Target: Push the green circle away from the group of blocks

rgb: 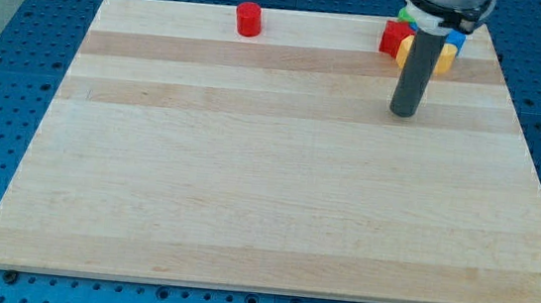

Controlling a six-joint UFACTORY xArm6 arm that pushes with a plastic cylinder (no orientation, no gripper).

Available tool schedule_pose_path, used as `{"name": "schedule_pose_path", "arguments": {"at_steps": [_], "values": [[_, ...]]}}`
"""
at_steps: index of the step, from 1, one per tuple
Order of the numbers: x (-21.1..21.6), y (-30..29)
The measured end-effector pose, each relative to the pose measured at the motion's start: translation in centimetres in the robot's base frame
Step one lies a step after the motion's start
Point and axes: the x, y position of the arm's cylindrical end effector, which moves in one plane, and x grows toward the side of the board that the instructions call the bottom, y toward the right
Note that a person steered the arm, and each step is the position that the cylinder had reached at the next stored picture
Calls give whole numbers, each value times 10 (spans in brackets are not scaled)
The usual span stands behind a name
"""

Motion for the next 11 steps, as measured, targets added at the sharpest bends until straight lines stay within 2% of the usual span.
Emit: {"name": "schedule_pose_path", "arguments": {"at_steps": [1,2,3,4,5,6,7,10,11], "values": [[3,55],[-5,157],[-24,194],[-69,194],[-149,192],[-192,182],[-192,161],[-190,-19],[-170,-76]]}}
